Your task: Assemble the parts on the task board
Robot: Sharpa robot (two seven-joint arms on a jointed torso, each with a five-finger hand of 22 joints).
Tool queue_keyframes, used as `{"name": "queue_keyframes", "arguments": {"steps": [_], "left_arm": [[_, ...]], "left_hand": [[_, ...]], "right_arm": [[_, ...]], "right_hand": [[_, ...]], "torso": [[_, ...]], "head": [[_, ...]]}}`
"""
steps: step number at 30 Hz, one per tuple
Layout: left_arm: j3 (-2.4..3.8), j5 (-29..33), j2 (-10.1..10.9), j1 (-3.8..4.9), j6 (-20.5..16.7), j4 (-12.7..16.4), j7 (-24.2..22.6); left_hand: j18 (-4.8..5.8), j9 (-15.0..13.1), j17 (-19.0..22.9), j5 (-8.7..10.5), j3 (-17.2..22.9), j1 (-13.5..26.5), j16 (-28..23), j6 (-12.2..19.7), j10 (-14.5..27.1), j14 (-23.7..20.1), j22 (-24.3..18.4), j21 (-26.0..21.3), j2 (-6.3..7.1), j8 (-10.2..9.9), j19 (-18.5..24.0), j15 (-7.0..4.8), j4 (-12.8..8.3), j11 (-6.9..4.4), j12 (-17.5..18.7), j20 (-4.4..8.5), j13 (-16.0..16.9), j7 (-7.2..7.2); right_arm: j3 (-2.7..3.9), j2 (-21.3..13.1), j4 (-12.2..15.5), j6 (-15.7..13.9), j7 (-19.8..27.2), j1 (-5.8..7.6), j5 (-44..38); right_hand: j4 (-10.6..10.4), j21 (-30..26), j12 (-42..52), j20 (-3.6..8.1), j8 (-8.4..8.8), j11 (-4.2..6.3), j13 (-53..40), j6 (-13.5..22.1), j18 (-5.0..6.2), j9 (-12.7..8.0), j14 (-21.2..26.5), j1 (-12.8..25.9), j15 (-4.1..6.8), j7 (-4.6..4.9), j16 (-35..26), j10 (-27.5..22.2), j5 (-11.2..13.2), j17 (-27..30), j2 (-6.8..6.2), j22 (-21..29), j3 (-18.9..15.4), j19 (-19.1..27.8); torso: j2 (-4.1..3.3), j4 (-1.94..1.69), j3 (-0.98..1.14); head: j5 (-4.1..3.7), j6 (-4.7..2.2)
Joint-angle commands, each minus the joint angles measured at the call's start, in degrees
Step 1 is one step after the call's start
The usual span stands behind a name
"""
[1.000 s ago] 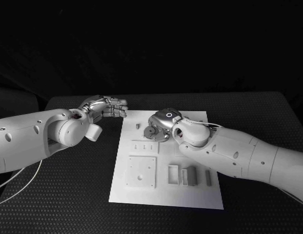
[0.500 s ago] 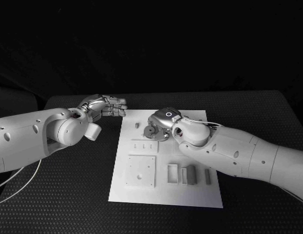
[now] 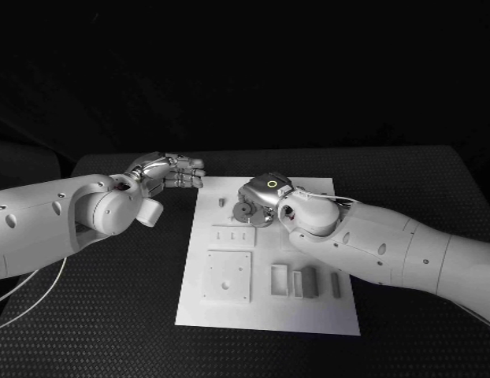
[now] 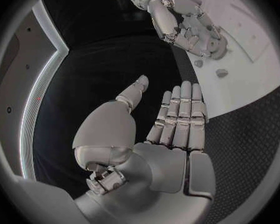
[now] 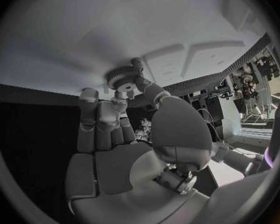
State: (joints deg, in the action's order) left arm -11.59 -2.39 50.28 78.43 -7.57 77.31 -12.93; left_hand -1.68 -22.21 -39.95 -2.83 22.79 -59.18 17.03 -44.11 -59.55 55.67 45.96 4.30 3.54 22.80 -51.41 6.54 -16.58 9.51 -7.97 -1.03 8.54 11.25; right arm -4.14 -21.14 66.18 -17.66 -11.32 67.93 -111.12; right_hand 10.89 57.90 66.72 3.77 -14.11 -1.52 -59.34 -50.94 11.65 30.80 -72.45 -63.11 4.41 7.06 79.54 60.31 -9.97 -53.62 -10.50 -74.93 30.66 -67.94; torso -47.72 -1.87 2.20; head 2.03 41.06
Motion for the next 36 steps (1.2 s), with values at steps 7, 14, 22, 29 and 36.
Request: {"name": "queue_keyframes", "arguments": {"steps": [7, 14, 22, 29, 36], "left_arm": [[0.04, 0.01, -0.25, 0.04, 0.71, -0.06, -0.54], [0.04, 0.01, -0.24, 0.04, 0.66, -0.04, -0.57], [0.04, 0.01, -0.19, 0.04, 0.62, -0.06, -0.55], [0.04, 0.01, -0.09, 0.05, 0.58, 0.01, -0.49], [0.04, 0.01, -0.09, 0.05, 0.57, 0.0, -0.44]], "left_hand": [[0.57, 0.06, -0.1, -0.16, -0.45, -0.28, -0.31, 0.1, 0.15, 0.43, -0.08, -0.33, -0.3, -0.39, -0.34, 0.03, 0.05, 0.04, 0.36, 0.18, 0.07, 0.19], [0.57, 0.07, -0.11, -0.16, -0.45, -0.26, -0.33, 0.1, 0.15, 0.44, -0.08, -0.33, -0.32, -0.39, -0.34, 0.03, 0.05, 0.04, 0.37, 0.18, 0.08, 0.2], [0.57, 0.07, -0.13, -0.16, -0.46, -0.22, -0.35, 0.11, 0.15, 0.45, -0.09, -0.33, -0.32, -0.39, -0.33, 0.03, 0.05, 0.04, 0.38, 0.18, 0.09, 0.2], [0.57, 0.08, -0.14, -0.16, -0.47, -0.21, -0.37, 0.12, 0.16, 0.45, -0.09, -0.33, -0.31, -0.39, -0.33, 0.03, 0.05, 0.04, 0.38, 0.18, 0.09, 0.21], [0.57, 0.09, -0.16, -0.16, -0.48, -0.2, -0.38, 0.16, 0.16, 0.46, -0.1, -0.33, -0.28, -0.42, -0.33, 0.03, 0.04, 0.04, 0.39, 0.18, 0.09, 0.22]], "right_arm": [[-0.21, -0.33, -0.4, -1.13, 0.27, -0.29, -1.06], [-0.2, -0.98, 0.44, -2.6, 0.49, -0.28, -1.05], [-0.18, -1.39, 1.03, -3.17, 0.53, -0.27, -0.74], [-0.19, -1.15, 0.3, -0.19, 0.89, -0.27, 0.99], [-0.19, -1.03, -0.09, 0.28, 0.57, -0.27, 1.11]], "right_hand": [[2.35, 0.46, 0.28, -0.22, -0.99, 0.7, 0.44, -2.56, 3.35, 0.95, -0.47, 0.99, 0.88, 0.19, 0.0, 0.56, -0.27, 0.02, 2.74, -1.05, -0.19, -0.18], [3.22, 0.47, 0.29, -0.19, -0.98, 0.76, 0.57, -2.71, 3.35, 1.02, -0.58, 1.28, 0.94, 0.13, -0.01, 0.74, -0.27, 0.04, 2.94, -1.03, -0.15, -0.3], [3.24, 0.41, 0.24, -0.18, -0.89, 0.8, 0.76, -2.77, 3.35, 1.05, -0.72, 2.27, 0.98, 0.1, -0.07, 0.97, -0.3, 0.08, 2.1, -0.95, -0.07, -0.54], [1.88, 0.0, -0.05, -0.15, -0.05, 0.48, 1.02, -1.63, 3.35, 0.77, -0.54, 3.4, 0.71, 0.44, -0.32, 0.7, -0.32, 0.15, 0.4, -0.81, 0.82, -0.53], [-1.57, -0.69, -0.17, -0.16, 3.1, -1.31, 0.93, 3.66, 3.35, -0.8, 0.61, 4.97, -0.97, 2.32, -0.56, -1.23, -0.26, -0.04, -3.1, -0.85, 2.01, 0.17]], "torso": [[0.01, -0.05, -0.07], [0.02, -0.01, -0.05], [0.02, 0.04, -0.02], [-0.02, 0.05, 0.01], [0.0, 0.04, 0.05]], "head": [[-0.05, -0.11], [0.08, -0.14], [0.13, -0.32], [0.14, -0.24], [0.04, -0.17]]}}
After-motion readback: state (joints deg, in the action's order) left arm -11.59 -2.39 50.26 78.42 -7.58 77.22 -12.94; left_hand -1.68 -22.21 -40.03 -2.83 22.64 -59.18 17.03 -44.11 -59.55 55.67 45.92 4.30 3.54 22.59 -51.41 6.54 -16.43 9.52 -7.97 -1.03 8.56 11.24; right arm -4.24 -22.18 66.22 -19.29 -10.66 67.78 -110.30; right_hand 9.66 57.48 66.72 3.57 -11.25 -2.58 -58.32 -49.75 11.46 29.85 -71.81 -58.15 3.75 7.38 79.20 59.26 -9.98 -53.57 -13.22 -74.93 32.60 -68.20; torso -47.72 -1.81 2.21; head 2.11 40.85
